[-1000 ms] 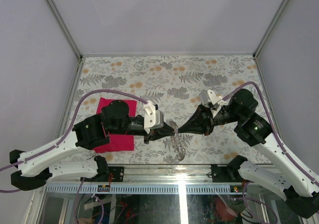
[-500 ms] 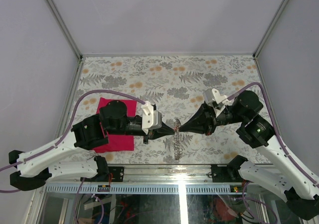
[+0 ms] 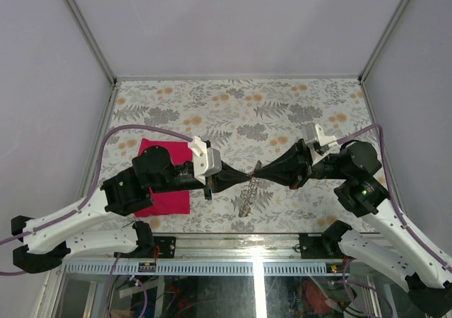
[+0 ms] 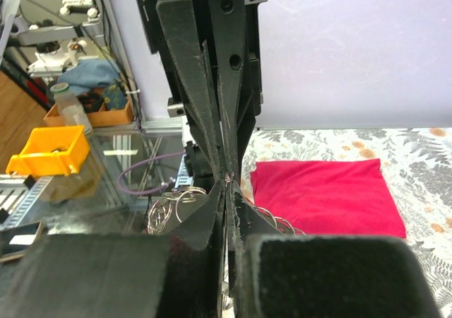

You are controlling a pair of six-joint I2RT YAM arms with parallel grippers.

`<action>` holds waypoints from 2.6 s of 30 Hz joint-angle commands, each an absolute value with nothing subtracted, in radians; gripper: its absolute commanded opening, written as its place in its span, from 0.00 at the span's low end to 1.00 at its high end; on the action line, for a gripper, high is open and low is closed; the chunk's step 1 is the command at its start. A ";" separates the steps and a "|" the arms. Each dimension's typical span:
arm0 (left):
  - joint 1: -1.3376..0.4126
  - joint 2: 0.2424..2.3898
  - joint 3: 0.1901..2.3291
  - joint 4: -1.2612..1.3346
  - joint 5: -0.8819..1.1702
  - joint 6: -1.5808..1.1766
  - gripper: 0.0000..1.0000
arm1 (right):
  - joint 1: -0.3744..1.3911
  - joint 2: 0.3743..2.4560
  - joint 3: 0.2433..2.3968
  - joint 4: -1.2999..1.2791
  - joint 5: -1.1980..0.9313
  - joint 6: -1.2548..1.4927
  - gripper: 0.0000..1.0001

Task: Put the keys on the keyring

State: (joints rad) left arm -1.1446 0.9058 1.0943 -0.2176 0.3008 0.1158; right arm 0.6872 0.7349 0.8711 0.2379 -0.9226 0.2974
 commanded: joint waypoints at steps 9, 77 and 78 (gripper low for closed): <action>-1.143 0.910 1.064 -0.035 0.292 0.049 0.00 | 0.692 0.724 0.820 0.597 -0.772 0.409 0.00; -1.144 1.047 1.379 -0.638 0.259 0.189 0.00 | 0.692 0.753 0.991 -0.078 -0.890 0.056 0.53; -1.144 1.065 1.406 -0.677 0.257 0.197 0.00 | 0.693 0.763 1.000 -0.101 -0.895 0.045 0.53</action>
